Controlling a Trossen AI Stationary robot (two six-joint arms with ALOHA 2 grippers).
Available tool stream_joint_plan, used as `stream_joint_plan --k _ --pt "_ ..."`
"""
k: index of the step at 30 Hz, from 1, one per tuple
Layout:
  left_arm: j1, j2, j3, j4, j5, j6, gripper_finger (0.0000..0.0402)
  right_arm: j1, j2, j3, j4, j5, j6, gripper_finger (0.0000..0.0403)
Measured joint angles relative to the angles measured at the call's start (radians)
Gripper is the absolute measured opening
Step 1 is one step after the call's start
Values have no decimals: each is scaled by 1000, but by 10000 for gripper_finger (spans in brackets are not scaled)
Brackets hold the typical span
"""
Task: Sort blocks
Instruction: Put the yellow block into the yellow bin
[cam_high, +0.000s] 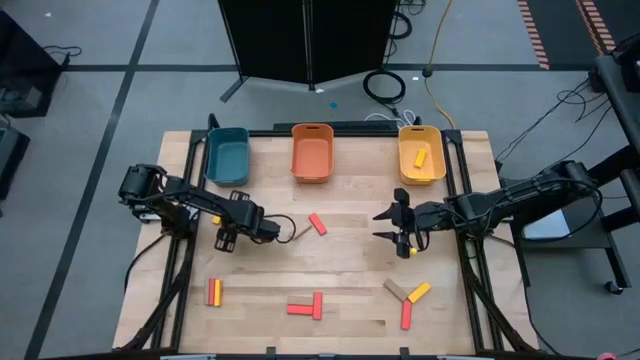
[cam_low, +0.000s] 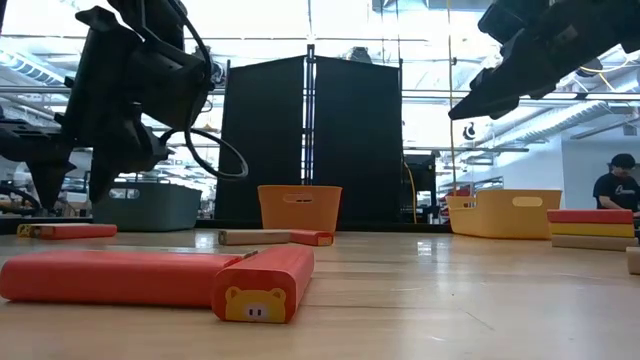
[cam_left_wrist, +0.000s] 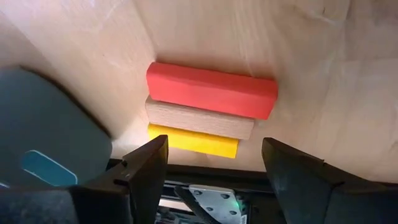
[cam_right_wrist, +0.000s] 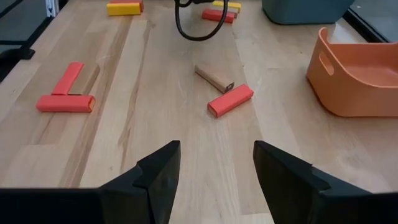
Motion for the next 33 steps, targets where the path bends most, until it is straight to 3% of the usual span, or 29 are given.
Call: stream_joint_plan --k 10,23,33 --pt "0 0 0 -1 -68 103 258 -1 0 0 56 156 17 199" --pt "13 -7 0 72 -47 81 258 -1 0 0 185 160 141 199" --pt "90 -222 -81 69 22 141 258 -1 0 0 357 164 50 199"
